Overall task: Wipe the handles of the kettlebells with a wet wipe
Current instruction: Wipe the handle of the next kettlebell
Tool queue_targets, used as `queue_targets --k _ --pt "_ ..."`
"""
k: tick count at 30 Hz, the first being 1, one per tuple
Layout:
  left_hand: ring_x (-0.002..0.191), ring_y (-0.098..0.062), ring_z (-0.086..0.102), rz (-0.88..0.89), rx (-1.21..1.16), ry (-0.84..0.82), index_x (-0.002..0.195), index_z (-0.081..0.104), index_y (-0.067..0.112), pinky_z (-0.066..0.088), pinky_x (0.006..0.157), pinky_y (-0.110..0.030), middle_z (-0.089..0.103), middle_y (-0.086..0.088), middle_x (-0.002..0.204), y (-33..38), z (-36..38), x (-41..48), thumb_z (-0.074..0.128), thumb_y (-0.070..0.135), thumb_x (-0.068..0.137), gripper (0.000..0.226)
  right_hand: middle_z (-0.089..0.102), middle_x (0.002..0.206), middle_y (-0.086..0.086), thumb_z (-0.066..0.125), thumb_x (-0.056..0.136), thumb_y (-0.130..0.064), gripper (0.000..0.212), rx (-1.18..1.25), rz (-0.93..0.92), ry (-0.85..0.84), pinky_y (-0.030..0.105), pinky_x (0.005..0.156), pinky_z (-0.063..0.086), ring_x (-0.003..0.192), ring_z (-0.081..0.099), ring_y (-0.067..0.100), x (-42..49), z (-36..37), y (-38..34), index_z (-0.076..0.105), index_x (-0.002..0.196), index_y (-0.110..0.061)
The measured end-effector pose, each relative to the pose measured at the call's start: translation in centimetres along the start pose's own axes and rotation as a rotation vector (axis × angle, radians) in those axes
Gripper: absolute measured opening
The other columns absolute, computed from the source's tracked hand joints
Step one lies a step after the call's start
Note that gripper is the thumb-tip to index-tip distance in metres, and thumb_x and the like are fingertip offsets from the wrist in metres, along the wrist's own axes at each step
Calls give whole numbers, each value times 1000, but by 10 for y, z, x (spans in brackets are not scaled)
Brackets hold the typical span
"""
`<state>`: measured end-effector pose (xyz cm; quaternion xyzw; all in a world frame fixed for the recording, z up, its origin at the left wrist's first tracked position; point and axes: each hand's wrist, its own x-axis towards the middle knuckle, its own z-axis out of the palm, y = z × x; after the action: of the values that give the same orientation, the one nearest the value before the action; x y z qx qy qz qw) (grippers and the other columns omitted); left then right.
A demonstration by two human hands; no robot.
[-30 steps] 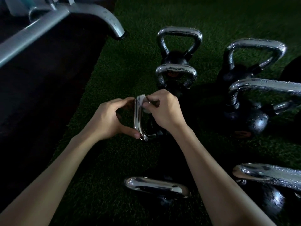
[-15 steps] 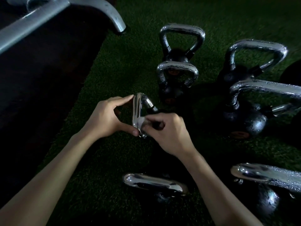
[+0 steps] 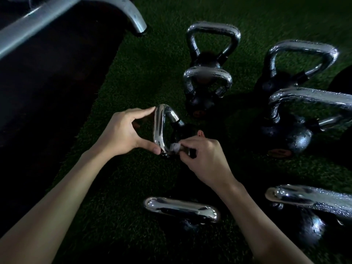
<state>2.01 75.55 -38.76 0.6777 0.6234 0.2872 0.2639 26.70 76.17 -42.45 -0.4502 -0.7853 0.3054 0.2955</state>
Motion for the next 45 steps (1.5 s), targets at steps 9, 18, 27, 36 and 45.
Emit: queue_targets --k 9,18,27,36,45 --pt "128 8 50 -19 -28 1 147 54 28 39 94 -4 60 14 137 2 7 -2 92 56 36 120 67 91 -2 59 90 -8 26 -224 -1 -262 38 80 54 84 66 20 35 -4 -12 79 96 -24" --pt "132 0 48 2 -6 2 148 51 28 40 100 -12 58 11 140 3 11 0 90 57 38 120 71 79 -9 70 94 -22 13 76 139 -340 22 71 43 75 64 4 43 -10 -7 80 101 -26" --pt "132 -3 47 -12 31 3 149 50 31 41 110 -29 55 16 139 3 11 1 88 72 41 122 78 85 -8 73 92 -18 9 214 202 -162 12 67 49 81 71 -1 47 -4 -4 82 94 -22" --pt "131 -4 44 -30 111 -33 149 50 29 38 114 -36 56 19 136 8 2 5 85 76 39 124 78 88 -11 75 91 -18 10 271 281 -28 12 71 54 85 72 -2 57 8 -5 82 97 -23" --pt "131 -1 41 -48 119 -29 148 52 27 29 110 -20 54 22 132 11 1 5 85 63 36 123 77 83 -12 77 87 -15 9 157 239 35 26 71 61 73 69 -5 58 11 -12 82 89 -23"
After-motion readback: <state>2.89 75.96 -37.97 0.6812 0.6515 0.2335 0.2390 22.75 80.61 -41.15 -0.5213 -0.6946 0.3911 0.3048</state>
